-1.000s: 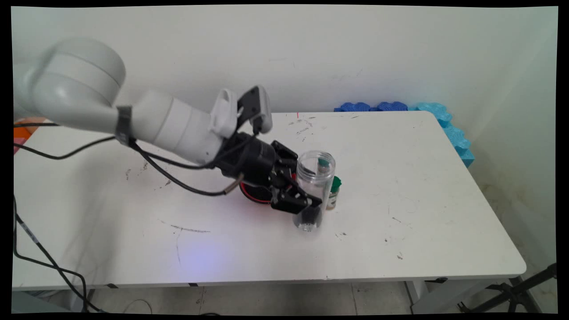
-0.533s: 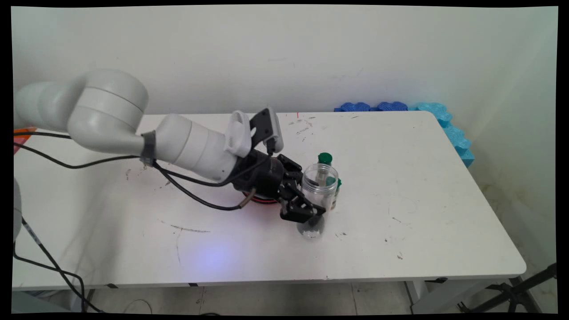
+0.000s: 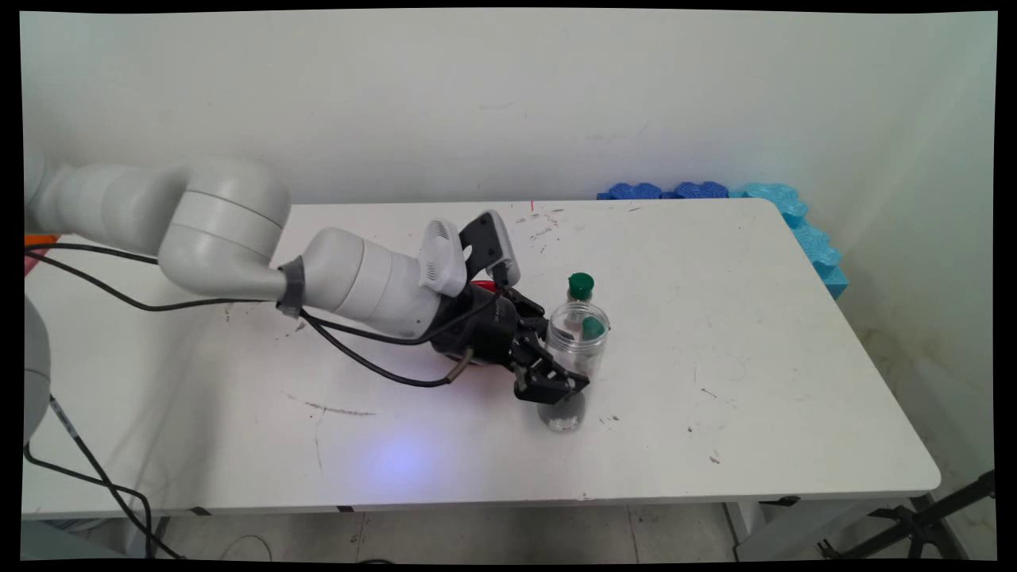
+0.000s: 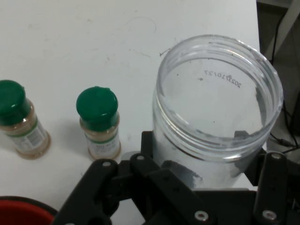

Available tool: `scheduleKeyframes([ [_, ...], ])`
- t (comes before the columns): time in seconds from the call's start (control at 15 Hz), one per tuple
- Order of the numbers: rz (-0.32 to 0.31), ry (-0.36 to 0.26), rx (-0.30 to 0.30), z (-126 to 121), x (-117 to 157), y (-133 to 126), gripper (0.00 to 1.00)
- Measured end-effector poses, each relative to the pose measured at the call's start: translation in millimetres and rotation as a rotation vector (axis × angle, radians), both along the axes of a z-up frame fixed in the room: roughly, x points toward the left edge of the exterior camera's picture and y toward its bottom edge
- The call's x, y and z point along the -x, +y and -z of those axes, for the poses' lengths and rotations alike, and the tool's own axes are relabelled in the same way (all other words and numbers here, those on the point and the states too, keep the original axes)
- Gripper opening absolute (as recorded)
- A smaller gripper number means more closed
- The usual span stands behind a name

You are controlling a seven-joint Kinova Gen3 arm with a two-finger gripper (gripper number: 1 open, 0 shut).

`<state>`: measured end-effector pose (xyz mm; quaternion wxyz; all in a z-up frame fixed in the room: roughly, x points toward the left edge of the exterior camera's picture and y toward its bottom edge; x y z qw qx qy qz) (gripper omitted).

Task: Place the picked object on the table

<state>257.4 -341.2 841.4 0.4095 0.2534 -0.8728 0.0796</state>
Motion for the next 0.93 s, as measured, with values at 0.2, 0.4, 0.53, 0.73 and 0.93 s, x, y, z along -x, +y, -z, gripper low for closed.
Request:
scheduleKeyframes([
  [0.2,-0.011,0.002,-0.003,6.1,1.8,-0.8,0.00],
  [0.4,-0.021,0.003,-0.005,10.9,2.8,-1.3,0.00],
  [0.53,-0.026,0.001,-0.005,13.5,3.6,-1.5,0.00],
  [0.73,-0.031,0.001,-0.005,15.8,4.8,-1.6,0.00],
  [0.93,-0.033,-0.001,-0.002,17.2,5.5,-0.9,1.00],
])
